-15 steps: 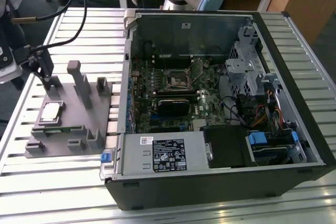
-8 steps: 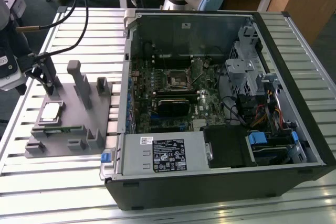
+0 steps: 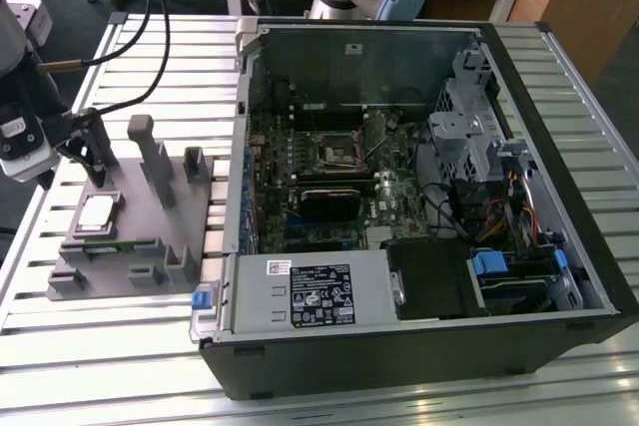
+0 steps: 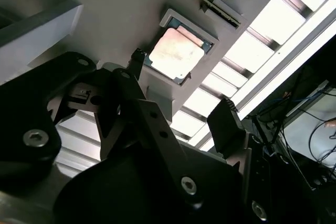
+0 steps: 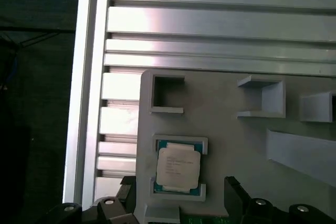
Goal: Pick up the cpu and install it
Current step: 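Pick up the cpu and move it towards the insertion slot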
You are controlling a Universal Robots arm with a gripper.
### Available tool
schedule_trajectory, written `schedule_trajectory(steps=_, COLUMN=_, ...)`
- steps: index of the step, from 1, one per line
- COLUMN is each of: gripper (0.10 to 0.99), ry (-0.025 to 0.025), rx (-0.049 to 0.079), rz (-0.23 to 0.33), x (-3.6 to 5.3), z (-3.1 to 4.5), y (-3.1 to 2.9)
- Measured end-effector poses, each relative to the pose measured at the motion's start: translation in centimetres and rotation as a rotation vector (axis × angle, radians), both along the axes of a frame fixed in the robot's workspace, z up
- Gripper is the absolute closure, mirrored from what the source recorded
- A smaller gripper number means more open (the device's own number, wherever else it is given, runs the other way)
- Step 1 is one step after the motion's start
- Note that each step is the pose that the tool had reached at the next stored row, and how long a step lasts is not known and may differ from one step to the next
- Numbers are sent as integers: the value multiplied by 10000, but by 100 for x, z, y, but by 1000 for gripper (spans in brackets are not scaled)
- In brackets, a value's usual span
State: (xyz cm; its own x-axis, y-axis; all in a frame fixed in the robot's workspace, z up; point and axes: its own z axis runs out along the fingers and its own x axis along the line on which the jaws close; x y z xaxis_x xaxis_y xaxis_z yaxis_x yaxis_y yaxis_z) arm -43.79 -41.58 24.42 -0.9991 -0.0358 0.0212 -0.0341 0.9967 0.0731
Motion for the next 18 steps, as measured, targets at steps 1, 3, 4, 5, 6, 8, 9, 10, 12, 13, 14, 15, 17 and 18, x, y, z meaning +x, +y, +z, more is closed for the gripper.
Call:
schedule_trajectory(steps=1, gripper=325, ry=-1, rx=0, rz=43, x=-1, z=-18, y=0)
schedule_trajectory(steps=3, gripper=325, ry=-1, rx=0, rz=59, x=-5, z=-73, y=0)
schedule_trajectory(steps=4, gripper=325, ry=-1, rx=-3, rz=59, x=-6, z=-90, y=0)
schedule_trajectory(steps=5, gripper=325, ry=-2, rx=-6, rz=54, x=-9, z=-111, y=0)
schedule_trajectory(steps=6, gripper=325, ry=-1, rx=-9, rz=32, x=-11, z=-129, y=0)
schedule_trajectory(steps=8, gripper=325, ry=-1, rx=-14, rz=-22, x=-11, z=-164, y=0)
schedule_trajectory(steps=9, gripper=325, ry=-1, rx=-14, rz=-41, x=-11, z=-182, y=0)
schedule_trajectory(steps=10, gripper=325, ry=-1, rx=-14, rz=-46, x=-11, z=-200, y=0)
schedule_trajectory(steps=12, gripper=325, ry=-1, rx=-15, rz=-46, x=-11, z=-236, y=0)
schedule_trajectory(steps=13, gripper=325, ry=-1, rx=-14, rz=-47, x=-11, z=-254, y=0)
schedule_trajectory(steps=14, gripper=325, ry=-1, rx=-14, rz=-48, x=-11, z=-269, y=0)
schedule_trajectory(steps=15, gripper=325, ry=-2, rx=-13, rz=-49, x=-9, z=-285, y=1)
schedule_trajectory(steps=17, gripper=325, ry=1, rx=-13, rz=-57, x=-2, z=-321, y=1)
schedule_trajectory(steps=18, gripper=325, ry=4, rx=-13, rz=-62, x=1, z=-339, y=0)
